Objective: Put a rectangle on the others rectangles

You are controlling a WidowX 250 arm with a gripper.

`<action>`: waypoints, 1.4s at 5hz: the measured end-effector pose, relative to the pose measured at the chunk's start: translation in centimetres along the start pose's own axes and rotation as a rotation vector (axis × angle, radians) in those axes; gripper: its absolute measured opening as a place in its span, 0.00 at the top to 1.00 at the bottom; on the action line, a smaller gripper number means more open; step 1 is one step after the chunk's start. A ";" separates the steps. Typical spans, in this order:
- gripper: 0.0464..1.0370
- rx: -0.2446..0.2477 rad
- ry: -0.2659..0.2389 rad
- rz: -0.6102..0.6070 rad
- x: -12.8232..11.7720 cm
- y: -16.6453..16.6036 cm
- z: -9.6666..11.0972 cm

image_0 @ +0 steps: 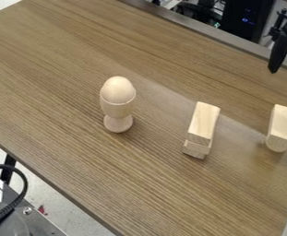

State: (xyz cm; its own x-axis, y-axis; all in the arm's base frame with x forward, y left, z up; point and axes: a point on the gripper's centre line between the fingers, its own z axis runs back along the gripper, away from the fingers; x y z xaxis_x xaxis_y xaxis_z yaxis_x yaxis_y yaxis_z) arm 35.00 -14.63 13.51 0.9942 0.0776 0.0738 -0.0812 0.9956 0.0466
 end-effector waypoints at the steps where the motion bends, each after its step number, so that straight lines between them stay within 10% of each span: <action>1: 0.04 0.018 0.039 -0.004 -0.3 -0.1 -1.5; 7: 0.04 -0.049 0.076 0.042 -4.1 6.2 -5.1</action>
State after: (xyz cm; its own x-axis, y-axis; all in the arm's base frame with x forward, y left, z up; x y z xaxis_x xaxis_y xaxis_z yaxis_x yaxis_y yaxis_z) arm 30.82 -8.55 8.47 0.9926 0.1213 -0.0016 -0.1213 0.9926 -0.0039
